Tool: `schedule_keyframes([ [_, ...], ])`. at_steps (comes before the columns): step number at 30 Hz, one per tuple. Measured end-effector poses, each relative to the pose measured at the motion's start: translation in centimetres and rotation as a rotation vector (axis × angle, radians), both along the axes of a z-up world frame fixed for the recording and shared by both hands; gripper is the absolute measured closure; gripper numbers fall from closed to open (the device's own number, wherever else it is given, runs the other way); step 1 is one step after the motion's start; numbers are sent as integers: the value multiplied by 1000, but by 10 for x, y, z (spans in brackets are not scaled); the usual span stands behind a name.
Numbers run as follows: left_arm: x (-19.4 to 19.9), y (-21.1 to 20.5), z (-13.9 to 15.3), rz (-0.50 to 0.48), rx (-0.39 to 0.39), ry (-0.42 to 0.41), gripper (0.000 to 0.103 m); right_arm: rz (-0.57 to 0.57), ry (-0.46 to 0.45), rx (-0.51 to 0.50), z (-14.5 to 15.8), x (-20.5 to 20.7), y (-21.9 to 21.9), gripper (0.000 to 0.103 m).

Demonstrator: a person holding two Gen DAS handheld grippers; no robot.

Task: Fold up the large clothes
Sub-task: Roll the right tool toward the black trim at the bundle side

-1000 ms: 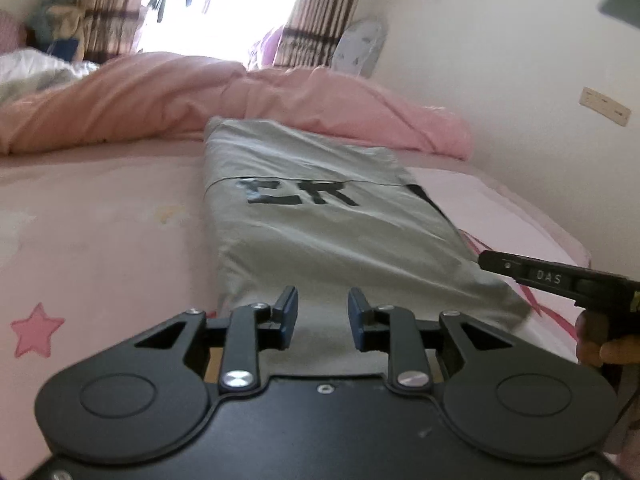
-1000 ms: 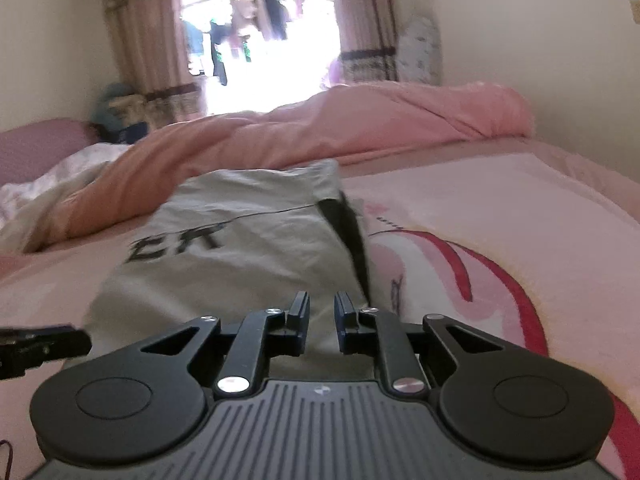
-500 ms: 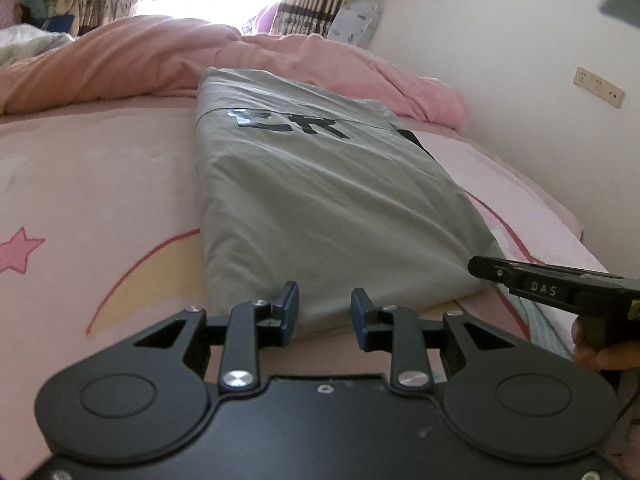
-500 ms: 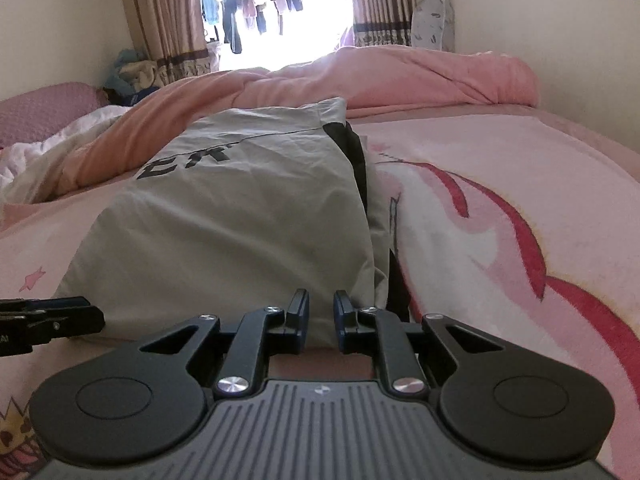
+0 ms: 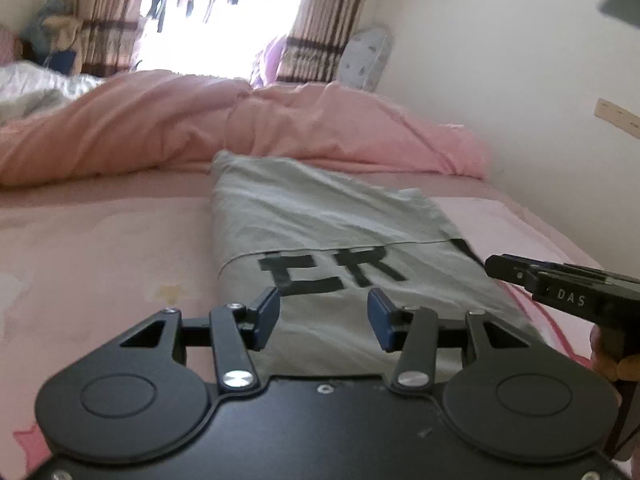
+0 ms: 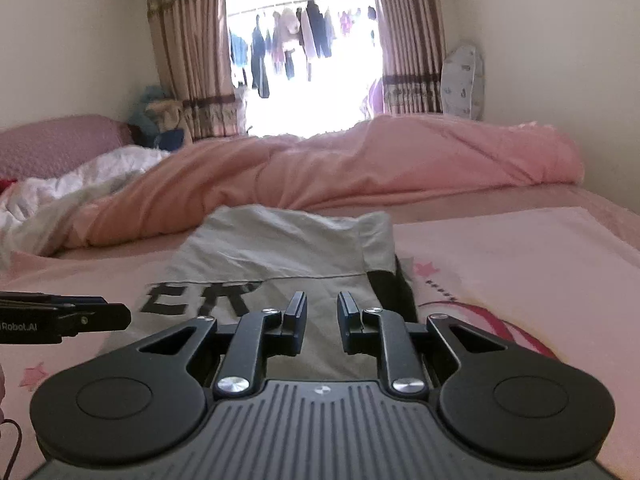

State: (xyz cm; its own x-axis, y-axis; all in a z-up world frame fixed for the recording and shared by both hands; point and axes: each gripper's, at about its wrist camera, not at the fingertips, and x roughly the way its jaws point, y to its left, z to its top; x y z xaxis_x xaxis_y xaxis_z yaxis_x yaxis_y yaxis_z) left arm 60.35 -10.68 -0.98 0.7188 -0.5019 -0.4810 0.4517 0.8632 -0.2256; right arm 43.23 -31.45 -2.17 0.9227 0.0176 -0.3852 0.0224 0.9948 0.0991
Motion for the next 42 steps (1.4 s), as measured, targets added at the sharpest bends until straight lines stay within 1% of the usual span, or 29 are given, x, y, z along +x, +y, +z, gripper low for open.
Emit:
schedule_keyframes([
  [2, 14, 0, -10, 3, -14, 53, 56, -24, 43, -14, -11, 13, -3, 81],
  [5, 20, -1, -20, 6, -17, 47, 57, -35, 77, -25, -29, 19, -7, 83],
  [6, 20, -3, -22, 3, -3, 40, 57, -35, 76, -29, -32, 19, -8, 86],
  [7, 20, -8, -24, 0, 26, 33, 57, -30, 76, -29, -34, 18, -9, 86],
  [9, 14, -17, -28, -4, 100, 7, 56, -29, 80, -6, -34, 18, -13, 86],
  [10, 11, -21, -27, -3, 123, -6, 55, -30, 84, 15, -32, 20, -15, 86],
  [11, 13, -23, -25, -2, 131, -9, 52, -27, 87, 31, -31, 19, -17, 86],
  [13, 14, -22, -20, -6, 115, 7, 50, -9, 92, 59, -25, 19, -24, 84],
  [14, 14, -16, -16, -6, 90, 26, 47, -1, 89, 83, -21, 15, -30, 77],
  [15, 13, -6, -12, -8, 62, 46, 41, 11, 79, 118, -16, 10, -38, 65],
  [16, 12, 1, -7, -10, 25, 61, 37, 22, 63, 150, -13, 4, -46, 56],
  [17, 10, 9, -4, -7, -6, 64, 29, 25, 46, 179, -10, -3, -55, 37],
  [18, 6, 20, -2, -5, -37, 64, 26, 27, 25, 215, -8, -12, -69, 31],
  [19, 3, 32, -1, -4, -71, 72, 25, 32, 19, 249, -8, -17, -81, 31],
  [20, 0, 44, -2, -4, -107, 96, 20, 38, 23, 284, -9, -20, -93, 31],
  [21, 0, 56, -6, -3, -149, 137, 15, 38, 34, 338, -13, -24, -108, 31],
  [22, 1, 68, -11, 7, -193, 190, 14, 41, 52, 392, -18, -26, -121, 31],
  [24, 4, 86, -23, 43, -255, 285, 14, 73, 91, 495, -31, -29, -139, 32],
  [25, 5, 93, -30, 49, -292, 314, 14, 93, 107, 551, -39, -30, -148, 32],
  [28, 10, 101, -47, 48, -358, 381, 14, 129, 134, 651, -56, -30, -157, 32],
  [30, 13, 100, -57, 25, -385, 423, 14, 132, 159, 686, -63, -26, -156, 32],
  [31, 14, 99, -61, 23, -393, 434, 13, 137, 176, 699, -67, -22, -155, 32],
  [32, 12, 97, -62, 19, -402, 416, 9, 142, 187, 706, -71, -19, -154, 32],
  [33, 13, 95, -62, 12, -407, 411, 7, 148, 195, 709, -73, -15, -152, 32],
  [36, 18, 90, -65, -3, -430, 419, 6, 181, 190, 736, -77, -7, -149, 32],
  [40, 32, 81, -68, -34, -493, 453, 6, 246, 201, 784, -79, 9, -145, 32],
  [42, 35, 76, -66, -52, -486, 443, 6, 250, 199, 772, -77, 16, -143, 31],
])
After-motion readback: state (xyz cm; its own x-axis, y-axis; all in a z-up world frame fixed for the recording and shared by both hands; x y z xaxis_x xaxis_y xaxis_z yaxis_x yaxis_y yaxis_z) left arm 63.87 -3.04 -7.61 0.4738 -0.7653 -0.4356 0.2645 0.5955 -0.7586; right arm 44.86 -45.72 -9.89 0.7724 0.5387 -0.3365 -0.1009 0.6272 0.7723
